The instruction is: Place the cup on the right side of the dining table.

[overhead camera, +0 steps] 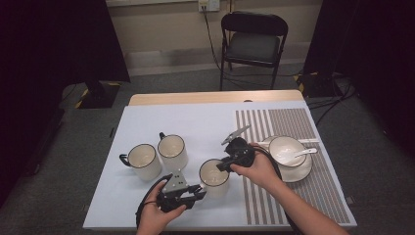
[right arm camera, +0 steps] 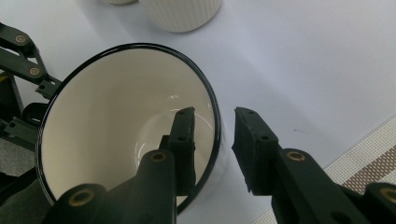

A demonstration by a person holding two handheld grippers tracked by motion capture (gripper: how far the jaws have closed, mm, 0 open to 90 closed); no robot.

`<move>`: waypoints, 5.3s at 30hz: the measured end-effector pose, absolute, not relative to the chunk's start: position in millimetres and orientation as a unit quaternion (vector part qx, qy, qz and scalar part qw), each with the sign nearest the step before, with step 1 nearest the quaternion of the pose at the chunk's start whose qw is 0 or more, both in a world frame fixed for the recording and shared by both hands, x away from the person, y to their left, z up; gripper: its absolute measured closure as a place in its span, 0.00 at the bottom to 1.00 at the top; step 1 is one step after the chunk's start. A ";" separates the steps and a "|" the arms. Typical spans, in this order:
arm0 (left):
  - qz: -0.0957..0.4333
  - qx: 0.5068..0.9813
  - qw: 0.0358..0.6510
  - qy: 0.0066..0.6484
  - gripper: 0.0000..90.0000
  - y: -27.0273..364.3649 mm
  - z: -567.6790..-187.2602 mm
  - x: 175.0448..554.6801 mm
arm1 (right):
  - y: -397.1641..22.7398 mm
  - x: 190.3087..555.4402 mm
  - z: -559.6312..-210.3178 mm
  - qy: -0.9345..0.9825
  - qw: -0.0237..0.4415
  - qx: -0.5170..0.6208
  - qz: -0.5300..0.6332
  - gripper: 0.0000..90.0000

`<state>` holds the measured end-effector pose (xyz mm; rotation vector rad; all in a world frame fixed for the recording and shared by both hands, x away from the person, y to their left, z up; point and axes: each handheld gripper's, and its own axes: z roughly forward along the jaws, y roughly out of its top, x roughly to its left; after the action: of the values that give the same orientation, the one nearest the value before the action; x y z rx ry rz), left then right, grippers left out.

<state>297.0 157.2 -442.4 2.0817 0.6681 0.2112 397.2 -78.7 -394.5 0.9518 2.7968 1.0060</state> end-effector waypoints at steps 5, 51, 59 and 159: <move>0.089 0.844 0.451 0.276 0.79 156.4 -441.7 296.0 | -74.7 396.0 -395.5 0.898 0.015 0.304 0.317 0.84; 0.102 0.851 0.436 0.276 0.86 147.2 -427.8 297.5 | -58.0 397.4 -381.0 0.929 0.072 0.270 0.244 0.92; 0.105 0.852 0.435 0.271 0.86 143.9 -422.8 301.2 | -60.4 400.4 -374.7 0.929 0.071 0.274 0.239 0.92; 0.114 0.854 0.411 0.297 0.86 115.6 -390.6 383.4 | -78.0 491.2 -342.8 0.937 0.052 0.278 0.204 0.92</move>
<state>383.4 115.6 -390.6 2.1506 0.7484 0.2873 491.2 -78.0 -342.8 0.8465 2.8510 0.6194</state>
